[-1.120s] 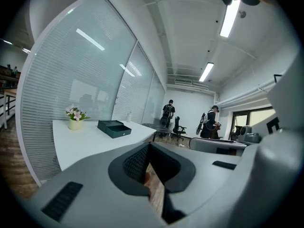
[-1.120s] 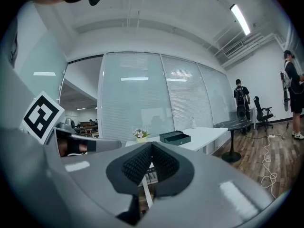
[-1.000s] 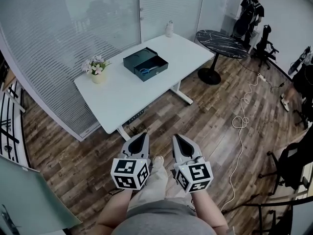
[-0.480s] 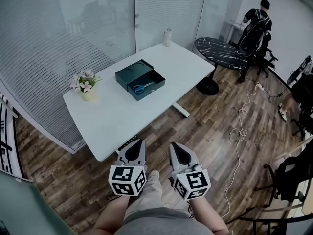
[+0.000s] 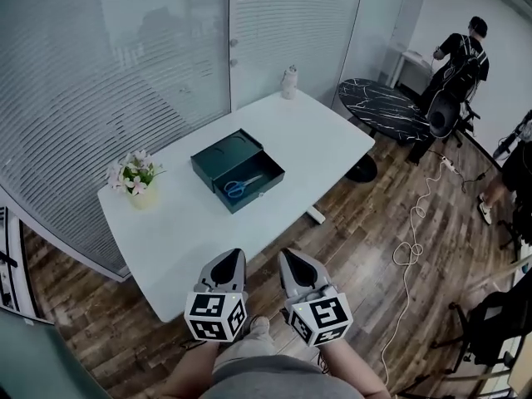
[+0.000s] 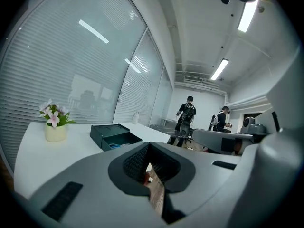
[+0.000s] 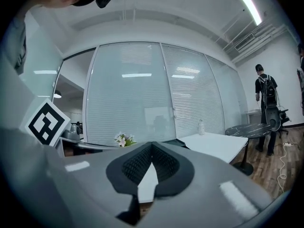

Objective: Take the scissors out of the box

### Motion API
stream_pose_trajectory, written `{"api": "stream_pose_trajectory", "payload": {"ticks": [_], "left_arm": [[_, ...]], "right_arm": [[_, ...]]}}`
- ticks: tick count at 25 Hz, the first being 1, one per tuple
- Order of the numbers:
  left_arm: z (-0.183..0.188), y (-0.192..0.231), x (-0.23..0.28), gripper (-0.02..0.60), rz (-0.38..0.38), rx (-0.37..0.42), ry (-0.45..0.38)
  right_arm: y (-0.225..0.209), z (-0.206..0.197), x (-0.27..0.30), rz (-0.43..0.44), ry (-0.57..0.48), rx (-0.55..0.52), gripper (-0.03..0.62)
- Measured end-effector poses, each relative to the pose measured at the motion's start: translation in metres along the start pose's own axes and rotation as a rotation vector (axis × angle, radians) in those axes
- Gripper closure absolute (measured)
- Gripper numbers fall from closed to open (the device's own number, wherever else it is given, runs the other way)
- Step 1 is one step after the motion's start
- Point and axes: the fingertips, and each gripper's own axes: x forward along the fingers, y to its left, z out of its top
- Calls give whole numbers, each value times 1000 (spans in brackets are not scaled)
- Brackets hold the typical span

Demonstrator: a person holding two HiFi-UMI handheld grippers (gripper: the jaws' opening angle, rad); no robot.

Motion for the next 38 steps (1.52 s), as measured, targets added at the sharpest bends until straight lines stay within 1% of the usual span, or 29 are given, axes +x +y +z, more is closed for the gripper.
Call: {"api": "stream_pose_trajectory", "payload": {"ticks": [7,12,17,21,26,29,32,38], "left_arm": [[19,26,58,575,14,12,-8],[31,45,89,576,42,-2,-1],[44,65,108,575,87,-7,-14],[46,75,118,575,128,-23,-19],[45,94,129,575,226,-64,-25],[48,107,137,575,302,-79,-39],[47,116,146,577,383,-117,-53],[57,128,172,575,496,-167,-102]], "right_arm": [[-26,8,68,53,-4,-27,586],[-45,14,108,81,5,-29,585],[-60,18,137,110,14,-46,585],[-73,17,154,133,13,-32,585],[-82,14,185,219,33,-38,585],[-87,16,206,294,38,-51,585],[-95,13,228,379,64,-85,585],[-107,12,267,524,103,-147,585]]}}
